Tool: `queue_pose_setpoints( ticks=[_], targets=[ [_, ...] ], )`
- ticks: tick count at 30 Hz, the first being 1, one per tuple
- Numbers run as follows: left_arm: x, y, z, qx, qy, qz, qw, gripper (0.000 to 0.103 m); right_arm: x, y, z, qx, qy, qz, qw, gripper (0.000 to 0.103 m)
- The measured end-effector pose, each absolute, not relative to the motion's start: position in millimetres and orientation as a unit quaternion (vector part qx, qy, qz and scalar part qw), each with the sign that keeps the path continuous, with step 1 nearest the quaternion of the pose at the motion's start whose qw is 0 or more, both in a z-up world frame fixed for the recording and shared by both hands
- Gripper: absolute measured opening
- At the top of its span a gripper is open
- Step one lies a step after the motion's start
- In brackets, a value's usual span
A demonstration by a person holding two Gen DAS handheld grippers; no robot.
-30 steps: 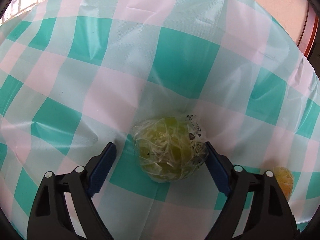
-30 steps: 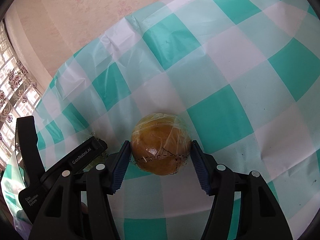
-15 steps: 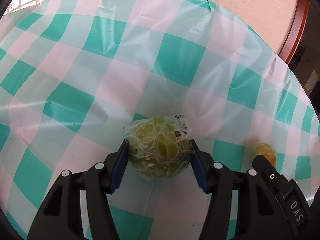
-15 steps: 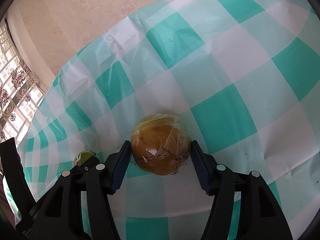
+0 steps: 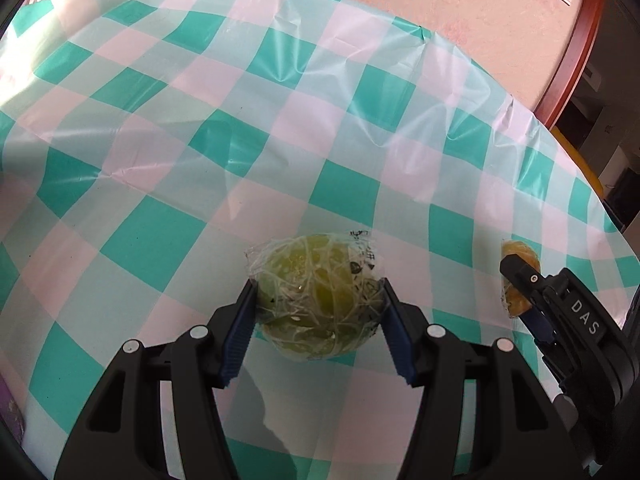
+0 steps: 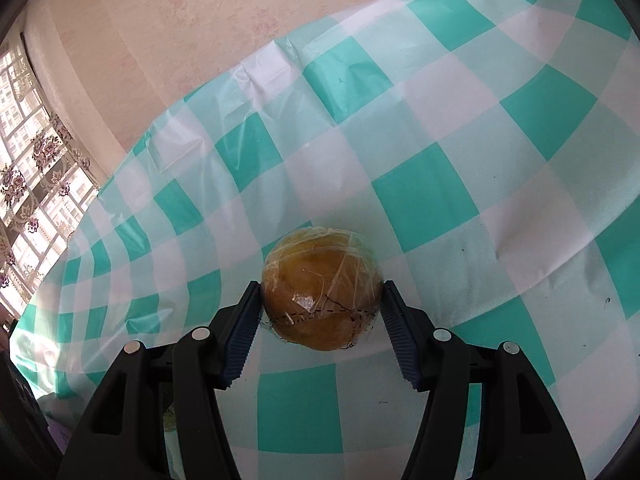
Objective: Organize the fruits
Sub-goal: 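Carry the wrapped cabbage and wrapped fruit with both tools over the box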
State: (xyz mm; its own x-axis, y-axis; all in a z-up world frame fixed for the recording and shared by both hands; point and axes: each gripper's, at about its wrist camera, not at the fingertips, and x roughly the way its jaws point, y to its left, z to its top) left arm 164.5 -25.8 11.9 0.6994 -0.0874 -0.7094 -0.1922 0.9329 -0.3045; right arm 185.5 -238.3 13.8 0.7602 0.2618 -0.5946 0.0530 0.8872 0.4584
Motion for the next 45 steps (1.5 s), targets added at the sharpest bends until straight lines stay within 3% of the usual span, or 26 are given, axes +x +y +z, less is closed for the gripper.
queue_pose_setpoints(
  ticks=[27, 45],
  targets=[
    [-14, -6, 2, -0.163, 0.381, -0.016, 0.91, 0.059, 46, -200, 7, 0.205, 0.38, 0.131, 0.892, 0.059],
    [-64, -5, 10, -0.14, 0.355, -0.037, 0.924, 0.059, 0, -179, 6, 0.171, 0.399, 0.167, 0.885, 0.059]
  ],
)
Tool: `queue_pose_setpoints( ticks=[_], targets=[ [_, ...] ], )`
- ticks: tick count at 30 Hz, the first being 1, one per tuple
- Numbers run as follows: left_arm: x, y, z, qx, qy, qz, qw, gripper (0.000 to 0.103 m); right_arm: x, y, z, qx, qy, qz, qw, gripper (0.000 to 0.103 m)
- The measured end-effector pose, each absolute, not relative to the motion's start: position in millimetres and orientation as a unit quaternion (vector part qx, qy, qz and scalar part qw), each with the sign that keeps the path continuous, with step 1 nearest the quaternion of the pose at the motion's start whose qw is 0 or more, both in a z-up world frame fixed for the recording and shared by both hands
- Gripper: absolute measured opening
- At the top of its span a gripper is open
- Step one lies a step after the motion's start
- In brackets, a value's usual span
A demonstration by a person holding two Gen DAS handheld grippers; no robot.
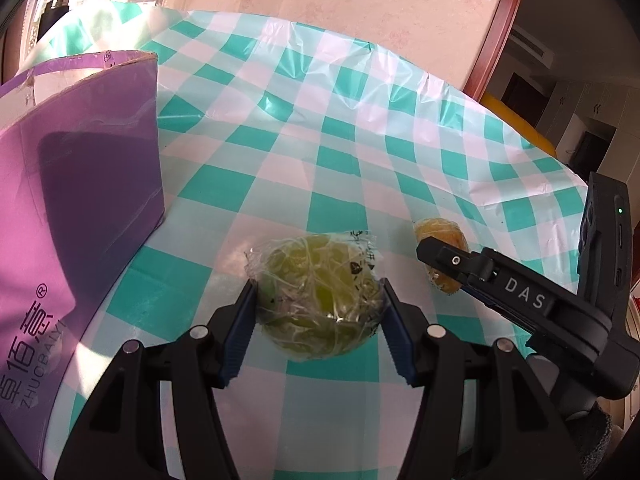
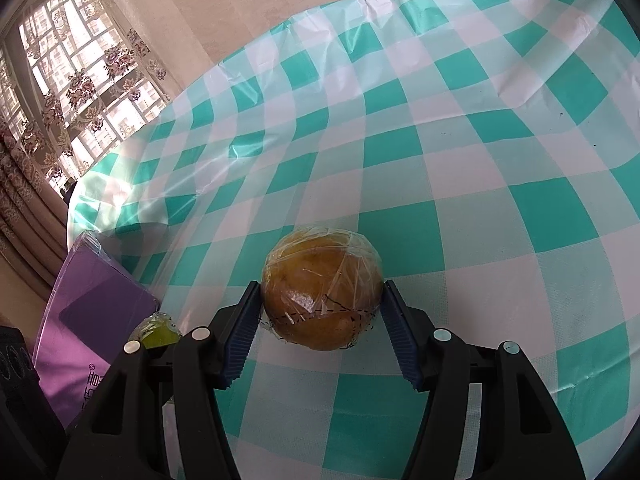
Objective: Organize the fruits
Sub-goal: 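Carry the wrapped cabbage and wrapped fruit with both tools over the box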
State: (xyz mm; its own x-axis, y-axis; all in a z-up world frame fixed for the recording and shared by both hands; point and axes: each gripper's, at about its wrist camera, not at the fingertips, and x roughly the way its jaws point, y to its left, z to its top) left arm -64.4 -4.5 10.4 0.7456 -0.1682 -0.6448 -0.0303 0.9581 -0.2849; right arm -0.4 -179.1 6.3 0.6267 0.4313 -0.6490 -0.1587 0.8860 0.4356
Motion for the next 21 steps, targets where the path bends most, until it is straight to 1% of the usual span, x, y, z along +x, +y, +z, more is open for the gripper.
queue_pose_setpoints(
  ticks=[9, 11, 15, 21],
  targets=[
    [-76, 5, 15, -0.158, 0.343, -0.04, 0.925, 0.059, -11, -177, 11, 0.178, 0.387, 0.164, 0.89, 0.059],
    [-88, 10, 19, -0.164, 0.328, -0.035, 0.93, 0.059, -16, -176, 16, 0.184, 0.375, 0.169, 0.893, 0.059],
    [-115, 12, 35, -0.129, 0.287, -0.019, 0.949, 0.059, -24, -164, 27, 0.185, 0.357, 0.19, 0.896, 0.059],
    [-159, 28, 83, -0.104, 0.204, 0.016, 0.973, 0.059, -38, -128, 55, 0.167, 0.338, 0.244, 0.893, 0.059]
  ],
)
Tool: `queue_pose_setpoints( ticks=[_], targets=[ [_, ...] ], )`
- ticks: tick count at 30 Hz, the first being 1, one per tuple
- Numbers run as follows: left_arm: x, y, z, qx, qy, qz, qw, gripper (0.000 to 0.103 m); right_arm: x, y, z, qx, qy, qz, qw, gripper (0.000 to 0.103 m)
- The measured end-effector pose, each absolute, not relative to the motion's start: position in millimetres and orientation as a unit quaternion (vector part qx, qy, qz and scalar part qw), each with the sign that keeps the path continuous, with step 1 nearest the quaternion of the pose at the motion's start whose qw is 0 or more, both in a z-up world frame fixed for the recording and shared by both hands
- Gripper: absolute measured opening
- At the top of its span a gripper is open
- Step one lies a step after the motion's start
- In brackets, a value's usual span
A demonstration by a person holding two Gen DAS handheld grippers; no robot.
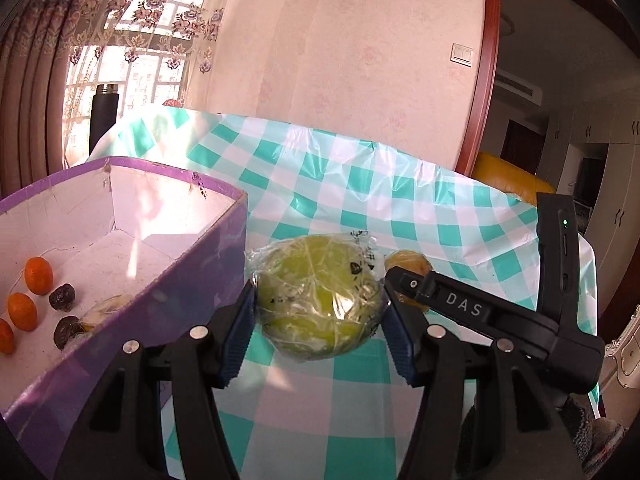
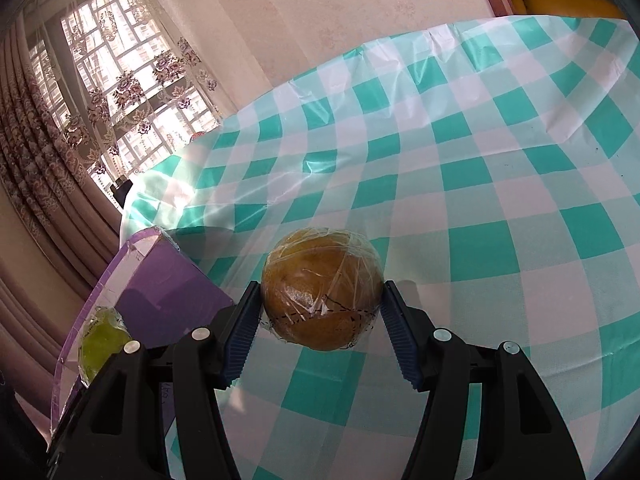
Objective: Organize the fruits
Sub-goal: 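Carry the wrapped cabbage and wrapped fruit with both tools over the box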
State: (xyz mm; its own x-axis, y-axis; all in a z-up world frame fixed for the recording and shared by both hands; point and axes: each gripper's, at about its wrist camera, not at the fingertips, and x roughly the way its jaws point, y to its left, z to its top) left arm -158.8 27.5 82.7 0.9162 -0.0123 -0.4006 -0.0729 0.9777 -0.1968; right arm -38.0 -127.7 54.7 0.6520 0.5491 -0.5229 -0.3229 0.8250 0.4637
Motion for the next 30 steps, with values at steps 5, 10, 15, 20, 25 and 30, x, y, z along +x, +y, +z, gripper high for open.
queue_pose_setpoints(
  ticks=[5, 10, 15, 20, 25, 30],
  targets=[
    [-188, 51, 125, -0.082, 0.174, 0.068, 0.979, 0.059, -54, -90, 84, 0.136, 0.318, 0.293, 0.891, 0.06],
    [-207, 95, 155, -0.098, 0.177, 0.116, 0.973, 0.059, -74, -44, 110, 0.087, 0.3, 0.34, 0.887, 0.06],
    [-218, 149, 160, -0.117, 0.214, 0.164, 0.956, 0.059, -92, -1, 124, 0.042, 0.289, 0.38, 0.878, 0.06],
    [-222, 191, 145, -0.103, 0.254, 0.223, 0.936, 0.059, -102, 41, 126, -0.006, 0.293, 0.401, 0.868, 0.06],
    [-210, 218, 117, -0.091, 0.334, 0.236, 0.908, 0.059, -109, 85, 113, -0.099, 0.312, 0.392, 0.86, 0.06],
    [-206, 230, 97, -0.072, 0.384, 0.245, 0.887, 0.059, -116, 116, 100, -0.194, 0.312, 0.376, 0.85, 0.06]
  ],
)
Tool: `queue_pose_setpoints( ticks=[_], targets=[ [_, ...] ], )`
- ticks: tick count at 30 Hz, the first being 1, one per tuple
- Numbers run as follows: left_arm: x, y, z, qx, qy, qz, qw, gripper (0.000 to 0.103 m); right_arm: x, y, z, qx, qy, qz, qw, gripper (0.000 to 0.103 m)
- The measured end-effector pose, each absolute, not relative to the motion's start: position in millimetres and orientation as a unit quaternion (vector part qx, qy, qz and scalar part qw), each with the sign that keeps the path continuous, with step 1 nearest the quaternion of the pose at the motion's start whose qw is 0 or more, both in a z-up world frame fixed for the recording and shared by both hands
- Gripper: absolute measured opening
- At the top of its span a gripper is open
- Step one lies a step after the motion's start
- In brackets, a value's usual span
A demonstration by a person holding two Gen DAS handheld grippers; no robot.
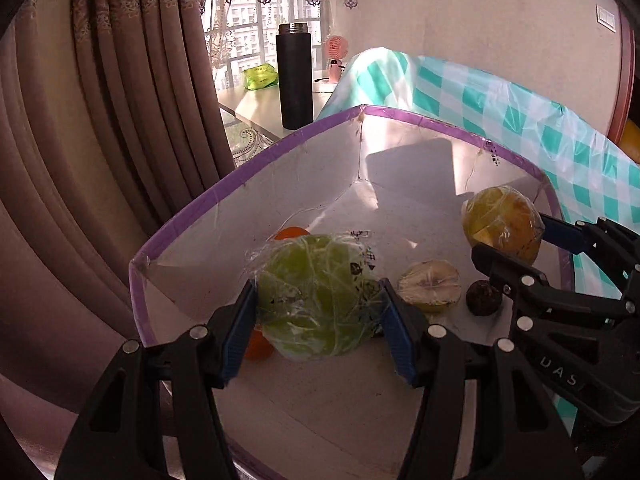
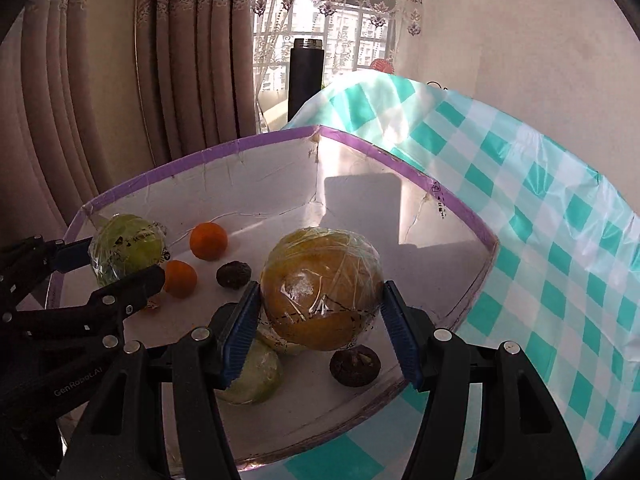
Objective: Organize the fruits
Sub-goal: 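Open both tools to drop the cabbage and wrapped fruit into the box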
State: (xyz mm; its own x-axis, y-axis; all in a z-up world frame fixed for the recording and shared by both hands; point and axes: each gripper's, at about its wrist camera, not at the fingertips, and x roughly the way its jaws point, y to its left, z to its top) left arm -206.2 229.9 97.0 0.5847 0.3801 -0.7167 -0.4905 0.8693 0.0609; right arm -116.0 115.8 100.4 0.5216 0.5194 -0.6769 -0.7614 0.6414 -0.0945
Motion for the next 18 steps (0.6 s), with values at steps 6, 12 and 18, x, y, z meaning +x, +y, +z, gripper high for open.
queue_pose_setpoints(
  ticks=[6, 12, 18],
  targets=[
    [-200, 229, 89, -0.047, 0.416, 0.255, 0.871, 0.059, -108, 135, 88, -0.243, 0.343, 0.357, 0.834, 0.06],
    [-198, 238, 83, -0.064, 0.435, 0.263, 0.859, 0.061, -108, 143, 82, -0.26, 0.359, 0.346, 0.827, 0.068],
    [-206, 249, 100, -0.1, 0.394, 0.263, 0.875, 0.092, -110, 145, 82, -0.28, 0.357, 0.335, 0.826, 0.084]
  ],
)
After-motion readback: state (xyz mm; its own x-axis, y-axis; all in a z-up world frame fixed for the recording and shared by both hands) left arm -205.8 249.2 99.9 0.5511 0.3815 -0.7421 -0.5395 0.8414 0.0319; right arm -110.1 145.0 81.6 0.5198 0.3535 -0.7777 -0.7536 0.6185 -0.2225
